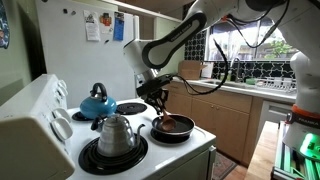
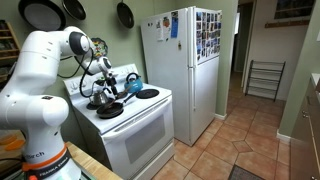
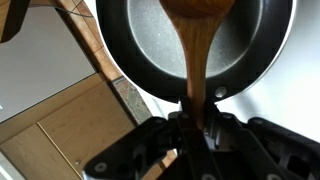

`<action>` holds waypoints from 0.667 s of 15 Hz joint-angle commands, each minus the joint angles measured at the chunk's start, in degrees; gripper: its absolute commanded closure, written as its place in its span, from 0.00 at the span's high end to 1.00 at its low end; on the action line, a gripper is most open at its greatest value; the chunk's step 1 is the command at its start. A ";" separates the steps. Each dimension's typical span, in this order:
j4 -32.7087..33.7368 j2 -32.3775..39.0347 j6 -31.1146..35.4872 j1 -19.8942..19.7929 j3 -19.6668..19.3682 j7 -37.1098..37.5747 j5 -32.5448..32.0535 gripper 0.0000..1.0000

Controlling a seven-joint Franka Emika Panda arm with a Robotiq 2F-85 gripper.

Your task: Use the wooden spoon to stir the contents of the pan

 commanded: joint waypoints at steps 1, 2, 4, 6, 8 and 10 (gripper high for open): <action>0.91 0.64 -0.80 0.04 -0.13 0.19 0.41 0.04; 1.54 1.12 -1.40 0.30 -0.17 0.26 0.28 0.04; 1.81 1.49 -2.15 0.64 -0.18 1.02 0.51 0.04; 1.57 1.60 -3.13 0.97 -0.16 2.16 0.77 0.04; 1.28 1.65 -4.31 1.17 0.06 3.15 1.19 0.04; 0.83 1.53 -5.80 1.37 0.31 4.05 1.85 0.04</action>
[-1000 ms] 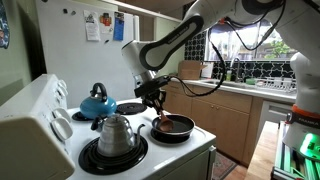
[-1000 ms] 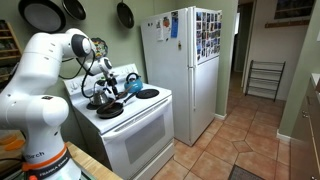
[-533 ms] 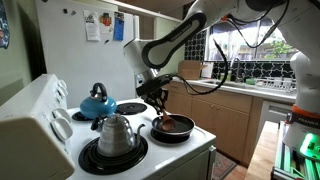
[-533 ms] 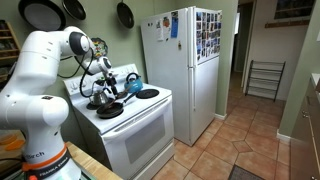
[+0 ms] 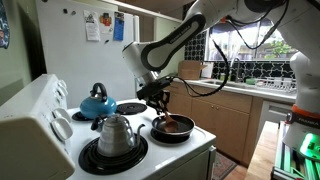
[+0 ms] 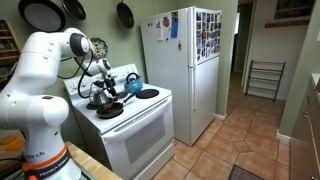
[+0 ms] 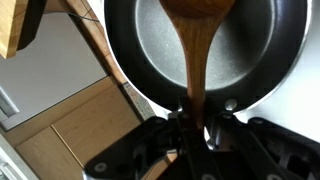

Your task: Use the wooden spoon to stir the contents of the pan

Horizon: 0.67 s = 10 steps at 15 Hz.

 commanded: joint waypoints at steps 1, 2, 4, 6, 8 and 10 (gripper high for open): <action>-0.25 0.03 -3.63 0.70 0.18 2.79 1.70 0.04; -0.56 -0.24 -4.43 0.79 0.17 3.53 1.74 0.04; -1.28 -0.90 -5.79 0.85 -0.01 5.58 1.60 0.04; -1.72 -1.23 -7.06 0.53 -0.27 7.70 1.48 0.04; -1.68 -1.20 -8.51 0.14 -0.69 10.10 1.41 0.04; -1.49 -1.08 -9.68 -0.21 -1.11 12.15 1.21 0.04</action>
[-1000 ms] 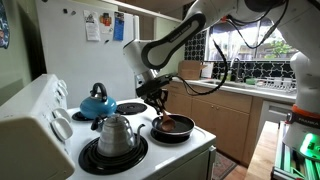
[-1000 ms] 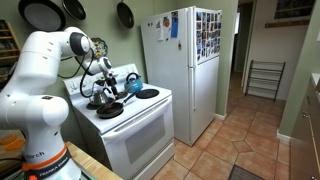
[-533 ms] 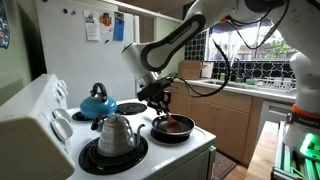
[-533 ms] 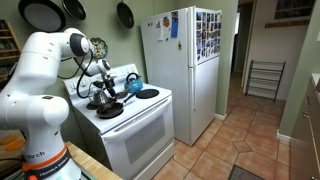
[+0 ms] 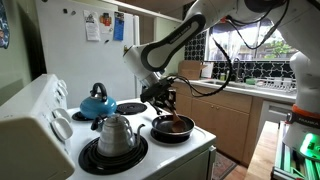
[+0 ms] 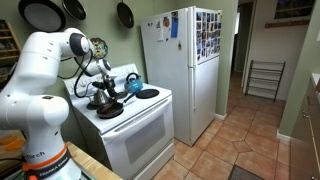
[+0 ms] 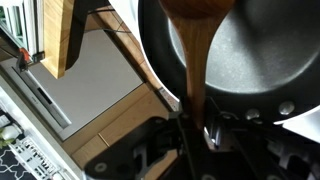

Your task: Use the wooden spoon to stir the contents of the pan

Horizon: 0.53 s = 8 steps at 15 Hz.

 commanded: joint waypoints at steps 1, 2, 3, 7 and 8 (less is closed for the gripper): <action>-1.38 -1.14 -2.18 -0.78 -0.76 4.05 0.48 0.04; -1.50 -1.25 -2.56 -1.09 -0.94 5.13 0.56 0.04; -1.40 -1.28 -3.30 -1.29 -1.22 6.15 0.48 0.04; -0.03 -0.70 -8.08 -1.99 -1.93 8.75 0.10 0.04; 0.62 -0.36 -9.73 -2.14 -2.07 9.18 -0.06 0.04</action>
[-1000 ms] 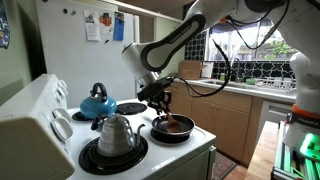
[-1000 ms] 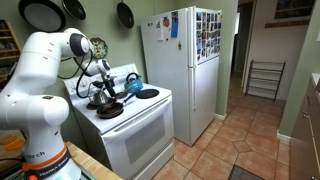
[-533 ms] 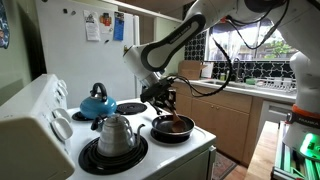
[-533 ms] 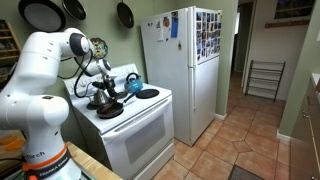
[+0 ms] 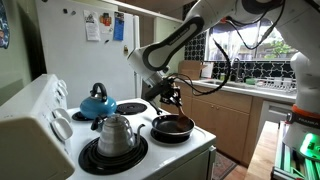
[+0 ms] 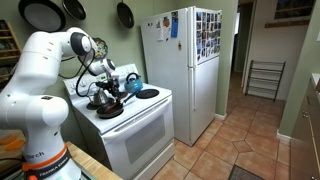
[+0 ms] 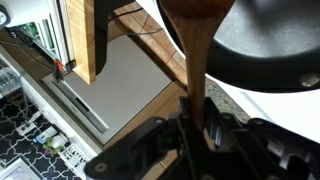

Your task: Use the wooden spoon to stir the contents of the pan

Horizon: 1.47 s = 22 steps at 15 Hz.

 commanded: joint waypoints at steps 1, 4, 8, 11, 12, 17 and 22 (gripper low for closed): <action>1.34 0.31 -5.71 -0.43 -0.43 2.72 -0.26 0.04; 4.38 2.12 -9.34 -0.68 -0.59 3.20 -0.99 0.04; 9.82 5.85 -11.71 -0.61 -1.03 2.94 -1.91 0.04; 13.64 8.98 -12.13 -0.52 -1.31 2.05 -2.47 0.04; 14.72 9.85 -12.23 -0.36 -1.45 2.06 -2.62 0.04; 21.86 15.01 -12.52 0.93 -2.15 1.84 -4.16 0.04; 29.23 18.91 -13.13 2.62 -2.39 -0.31 -5.66 0.04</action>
